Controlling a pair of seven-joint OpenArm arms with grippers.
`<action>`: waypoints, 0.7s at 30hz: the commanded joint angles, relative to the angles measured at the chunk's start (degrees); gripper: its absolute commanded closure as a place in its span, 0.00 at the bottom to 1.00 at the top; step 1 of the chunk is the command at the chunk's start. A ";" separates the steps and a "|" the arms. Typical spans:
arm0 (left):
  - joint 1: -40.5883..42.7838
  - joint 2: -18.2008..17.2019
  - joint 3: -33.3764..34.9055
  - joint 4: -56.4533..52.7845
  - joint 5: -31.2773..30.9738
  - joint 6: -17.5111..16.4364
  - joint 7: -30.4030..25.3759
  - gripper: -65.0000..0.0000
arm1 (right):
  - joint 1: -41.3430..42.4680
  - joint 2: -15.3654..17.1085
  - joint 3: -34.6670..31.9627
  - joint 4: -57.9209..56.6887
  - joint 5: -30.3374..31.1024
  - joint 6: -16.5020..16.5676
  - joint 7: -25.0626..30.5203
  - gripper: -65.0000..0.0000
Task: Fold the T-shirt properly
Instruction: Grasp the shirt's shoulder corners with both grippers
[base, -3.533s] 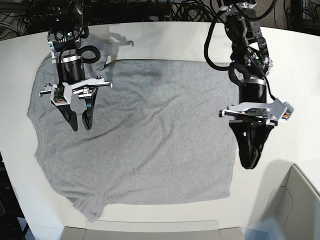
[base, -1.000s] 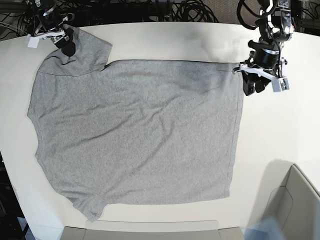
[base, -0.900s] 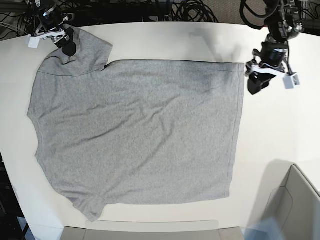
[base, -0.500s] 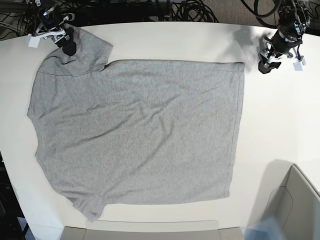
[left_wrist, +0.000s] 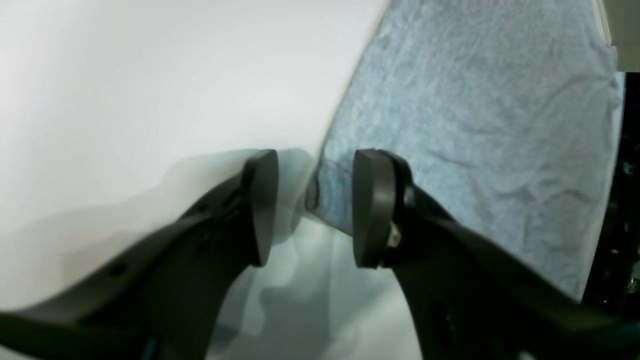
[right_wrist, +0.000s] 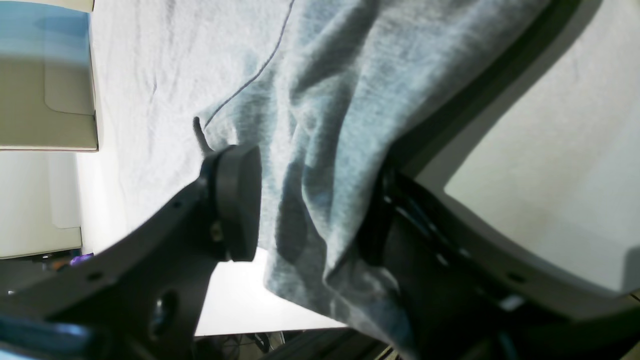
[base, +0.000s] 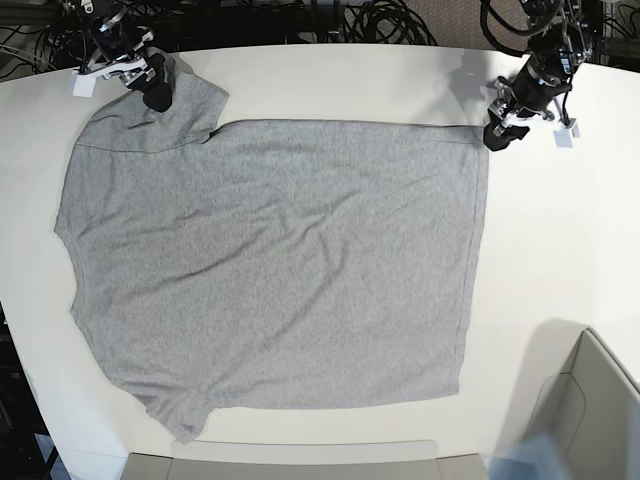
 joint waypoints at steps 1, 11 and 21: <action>0.37 0.34 -0.17 0.24 1.43 0.96 0.27 0.61 | -0.68 0.24 -0.70 -0.32 -1.44 -2.66 -3.25 0.54; -0.77 0.87 6.33 0.24 1.43 0.88 0.09 0.61 | 0.82 -0.03 -5.27 -0.32 -1.53 -2.92 -3.25 0.54; -0.95 2.81 7.13 0.24 1.61 0.88 -2.46 0.74 | 1.70 0.15 -5.62 -0.23 -1.62 -2.92 -3.25 0.60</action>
